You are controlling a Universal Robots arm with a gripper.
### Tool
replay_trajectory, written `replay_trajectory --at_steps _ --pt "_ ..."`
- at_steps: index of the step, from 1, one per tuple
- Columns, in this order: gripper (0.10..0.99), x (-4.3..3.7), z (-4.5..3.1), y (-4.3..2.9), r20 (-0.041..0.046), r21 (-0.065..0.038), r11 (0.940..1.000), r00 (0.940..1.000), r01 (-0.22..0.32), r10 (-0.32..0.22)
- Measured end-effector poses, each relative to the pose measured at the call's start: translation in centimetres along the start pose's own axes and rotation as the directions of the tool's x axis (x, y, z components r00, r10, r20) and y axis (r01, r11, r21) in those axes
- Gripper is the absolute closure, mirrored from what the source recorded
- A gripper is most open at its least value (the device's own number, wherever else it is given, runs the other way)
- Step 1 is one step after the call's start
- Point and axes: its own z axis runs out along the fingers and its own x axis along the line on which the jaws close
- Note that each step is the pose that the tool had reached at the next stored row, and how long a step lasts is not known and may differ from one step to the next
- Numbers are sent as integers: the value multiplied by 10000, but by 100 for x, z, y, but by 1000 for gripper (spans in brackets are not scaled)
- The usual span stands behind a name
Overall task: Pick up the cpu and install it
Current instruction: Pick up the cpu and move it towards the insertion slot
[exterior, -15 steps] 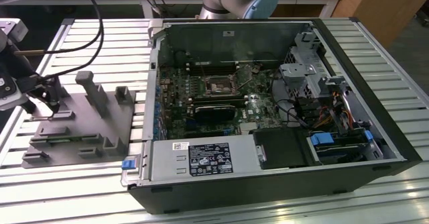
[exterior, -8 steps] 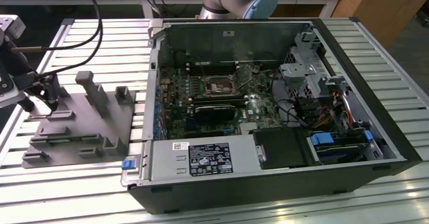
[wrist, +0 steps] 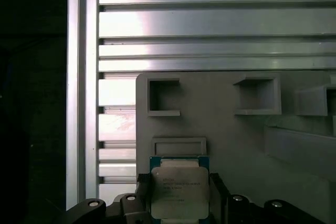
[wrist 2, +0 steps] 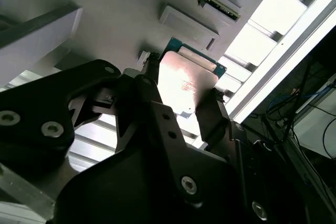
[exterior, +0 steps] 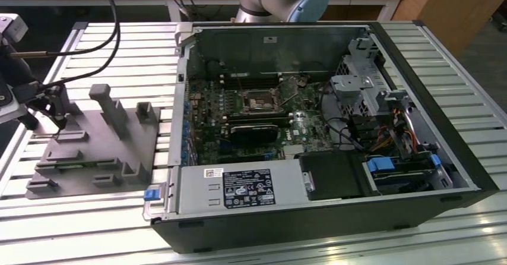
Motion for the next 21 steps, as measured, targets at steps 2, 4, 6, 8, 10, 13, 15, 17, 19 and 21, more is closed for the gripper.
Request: replay_trajectory --at_steps 2,4,6,8,10,13,15,17,19,21 --pt "553 0 -22 1 0 -2 10000 10000 1 -1" --pt "553 1 -44 2 0 -3 10000 10000 0 0" --pt "553 1 -65 3 0 -3 10000 10000 1 -1" --pt "553 1 -86 4 0 -3 10000 10000 0 0" --pt "553 1 -104 5 -1 -3 10000 10000 0 0" --pt "553 1 -132 7 0 -3 10000 10000 1 -1" --pt "553 2 -152 8 0 -3 10000 10000 1 -1" --pt "553 2 -172 9 0 -3 10000 10000 0 0" --pt "553 2 -191 10 0 -3 10000 10000 0 0" --pt "553 3 -210 11 0 -3 10000 10000 0 0"
